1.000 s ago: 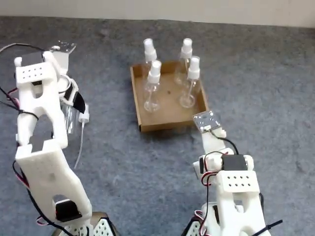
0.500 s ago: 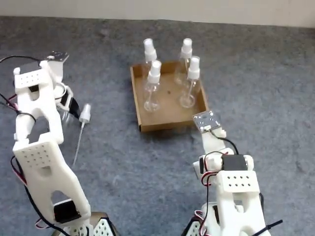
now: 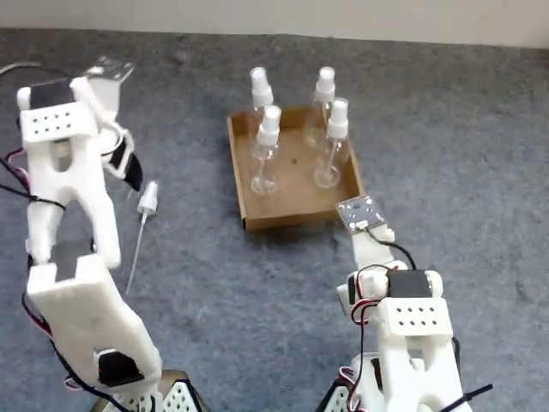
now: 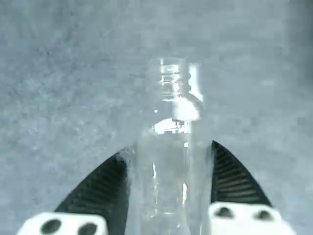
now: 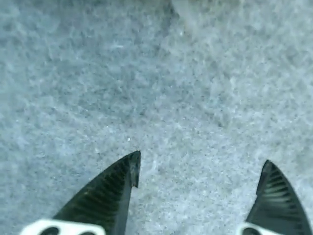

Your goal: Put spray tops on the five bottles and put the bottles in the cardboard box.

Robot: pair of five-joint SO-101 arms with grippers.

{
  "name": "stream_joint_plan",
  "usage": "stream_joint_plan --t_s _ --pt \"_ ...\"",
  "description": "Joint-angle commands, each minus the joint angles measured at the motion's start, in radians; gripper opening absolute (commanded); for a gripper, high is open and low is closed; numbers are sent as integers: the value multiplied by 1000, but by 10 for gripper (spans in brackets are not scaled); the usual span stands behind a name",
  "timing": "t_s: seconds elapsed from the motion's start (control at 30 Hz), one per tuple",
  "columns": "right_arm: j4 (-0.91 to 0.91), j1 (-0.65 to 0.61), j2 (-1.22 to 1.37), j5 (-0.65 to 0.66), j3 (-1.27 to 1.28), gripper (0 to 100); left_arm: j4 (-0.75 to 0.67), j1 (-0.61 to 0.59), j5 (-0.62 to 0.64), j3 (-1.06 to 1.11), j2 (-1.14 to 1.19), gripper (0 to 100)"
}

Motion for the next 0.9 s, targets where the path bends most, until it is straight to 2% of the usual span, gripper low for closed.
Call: stream_joint_plan --t_s 0.0,0.17,0.27,0.37,0.5,0.6,0.7,0.87 --pt "10 70 -18 21 -15 317 38 122 114 163 -289 50" --pt "10 260 -8 170 -48 317 25 414 186 526 -579 50" --pt "10 415 -8 235 -88 317 -57 621 252 656 -696 51" --pt "10 535 -7 305 -124 317 -166 777 284 702 -668 52" --pt "10 607 -7 334 -134 317 -279 924 290 676 -524 53" --pt "24 621 -7 331 -134 317 -334 1003 295 647 -395 53" --pt "73 618 -7 330 -134 317 -413 1020 410 641 -292 61" --pt "88 615 -8 284 -134 317 -462 1033 569 639 -232 176"
